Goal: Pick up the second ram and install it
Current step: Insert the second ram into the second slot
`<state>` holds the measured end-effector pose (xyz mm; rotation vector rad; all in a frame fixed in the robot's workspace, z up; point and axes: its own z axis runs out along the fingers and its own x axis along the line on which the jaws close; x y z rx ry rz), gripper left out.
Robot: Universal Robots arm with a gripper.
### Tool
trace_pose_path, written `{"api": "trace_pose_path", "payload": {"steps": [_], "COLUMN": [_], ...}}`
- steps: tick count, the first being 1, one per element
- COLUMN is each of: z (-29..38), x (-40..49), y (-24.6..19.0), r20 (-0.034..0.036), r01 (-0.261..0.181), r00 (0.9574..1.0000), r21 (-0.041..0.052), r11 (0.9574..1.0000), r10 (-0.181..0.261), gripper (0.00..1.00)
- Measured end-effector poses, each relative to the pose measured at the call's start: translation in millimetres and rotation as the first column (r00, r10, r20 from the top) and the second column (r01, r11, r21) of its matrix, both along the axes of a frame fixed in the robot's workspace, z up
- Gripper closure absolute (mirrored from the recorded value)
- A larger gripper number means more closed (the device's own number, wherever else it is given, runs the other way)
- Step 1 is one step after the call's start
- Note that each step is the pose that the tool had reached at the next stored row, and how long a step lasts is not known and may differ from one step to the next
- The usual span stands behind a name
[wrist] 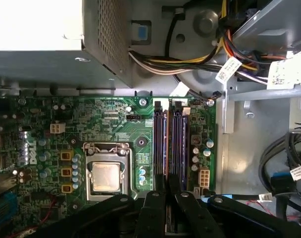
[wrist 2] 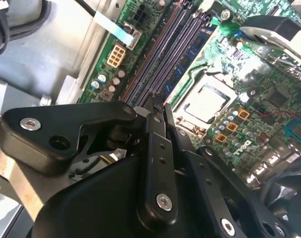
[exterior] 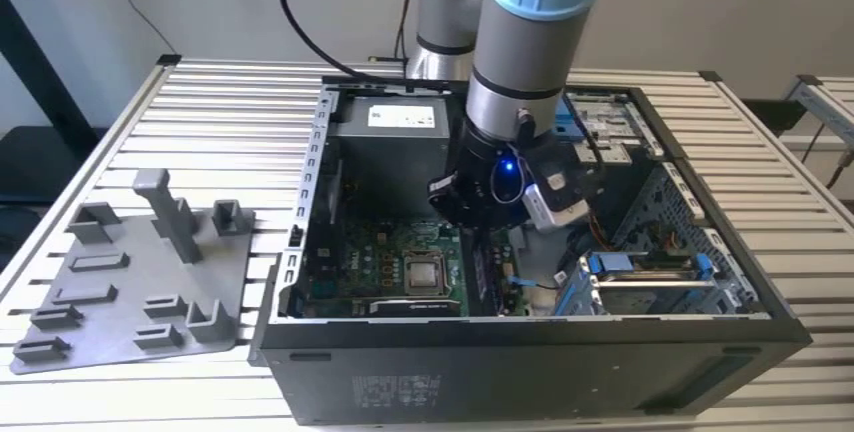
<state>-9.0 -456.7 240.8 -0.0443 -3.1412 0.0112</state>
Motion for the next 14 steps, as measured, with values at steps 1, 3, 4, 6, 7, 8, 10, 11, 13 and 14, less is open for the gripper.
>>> {"api": "trace_pose_path", "payload": {"steps": [1,3,4,6,7,8,10,11,13,14], "z": [-1.4,-4.2,-5.6,-7.1,-8.4,-9.5,-11.1,-12.2,-13.1,-14.6], "x": [-0.2,-0.3,-0.5,-0.6,-0.6,-0.6,-0.6,-0.5,-0.6,-0.6], "y": [-0.1,-0.2,-0.5,-2.2,-2.7,-3.1,-4.2,-4.8,-6.1,-6.1], "r20": [-0.0001,0.0,-0.0001,-0.0001,-0.0001,0.0,0.0,0.0,-0.0001,0.0], "r01": [0.005,0.016,0.02,0.021,0.022,0.022,0.02,0.02,0.02,0.02], "r00": [1.0,0.9999,0.9998,0.9998,0.9998,0.9998,0.9998,0.9998,0.9998,0.9998], "r21": [0.0004,0.0017,0.0017,0.0017,0.0018,0.0019,0.0018,0.0018,0.0017,0.002], "r11": [1.0,0.9999,0.9998,0.9998,0.9998,0.9998,0.9998,0.9998,0.9998,0.9998], "r10": [-0.005,-0.016,-0.02,-0.021,-0.022,-0.022,-0.02,-0.02,-0.02,-0.02], "gripper": [0.86,0.86,0.86,0.86,0.86,0.86,0.86,0.86,0.86,0.86]}}
